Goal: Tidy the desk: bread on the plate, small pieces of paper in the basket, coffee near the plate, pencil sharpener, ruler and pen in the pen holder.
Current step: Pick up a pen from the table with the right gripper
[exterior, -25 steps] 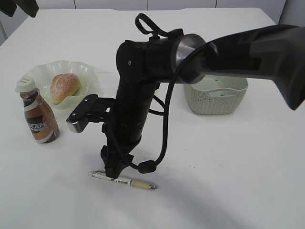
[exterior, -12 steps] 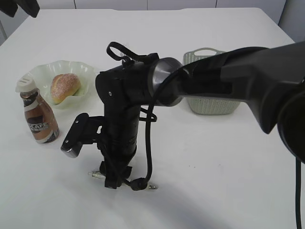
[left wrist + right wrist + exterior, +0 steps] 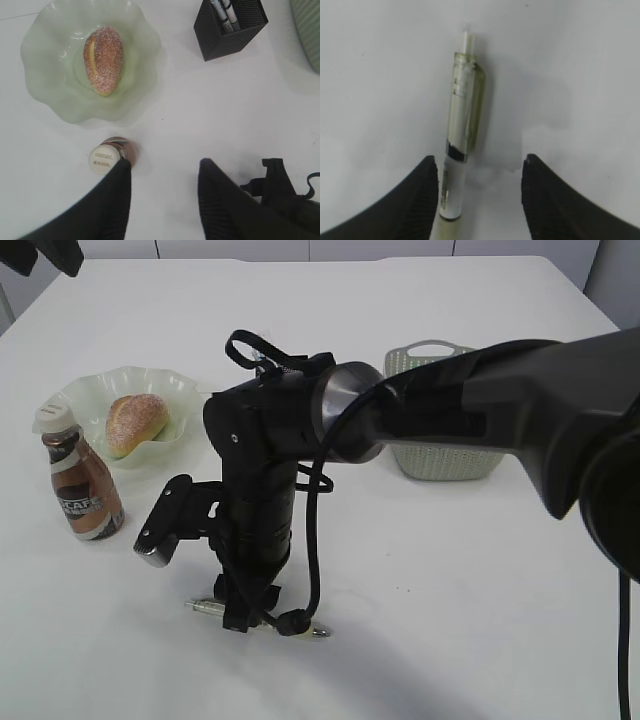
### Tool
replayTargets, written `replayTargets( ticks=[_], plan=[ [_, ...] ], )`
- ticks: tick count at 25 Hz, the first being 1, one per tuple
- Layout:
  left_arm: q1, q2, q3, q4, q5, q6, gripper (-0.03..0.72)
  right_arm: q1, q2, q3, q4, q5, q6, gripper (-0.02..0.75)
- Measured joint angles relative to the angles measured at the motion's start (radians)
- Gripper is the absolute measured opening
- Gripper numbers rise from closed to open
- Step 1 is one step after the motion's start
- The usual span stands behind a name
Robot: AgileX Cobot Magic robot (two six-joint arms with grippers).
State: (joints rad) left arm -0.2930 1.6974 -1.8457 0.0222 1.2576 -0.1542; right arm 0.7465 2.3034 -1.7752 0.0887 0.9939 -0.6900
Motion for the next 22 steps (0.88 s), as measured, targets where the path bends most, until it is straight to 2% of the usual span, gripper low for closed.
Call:
replayTargets(
  ticks=[7, 15, 22],
  plan=[
    [0.000, 0.000, 0.000, -0.001, 0.000, 0.000, 0.326, 0.000, 0.000, 0.000, -0.001, 0.000, 0.020, 0.398],
    [0.000, 0.000, 0.000, -0.015, 0.000, 0.000, 0.325, 0.000, 0.000, 0.000, -0.049, -0.019, 0.157, 0.398],
    [0.000, 0.000, 0.000, -0.022, 0.000, 0.000, 0.325, 0.000, 0.000, 0.000, -0.041, 0.006, 0.197, 0.397]
  ],
)
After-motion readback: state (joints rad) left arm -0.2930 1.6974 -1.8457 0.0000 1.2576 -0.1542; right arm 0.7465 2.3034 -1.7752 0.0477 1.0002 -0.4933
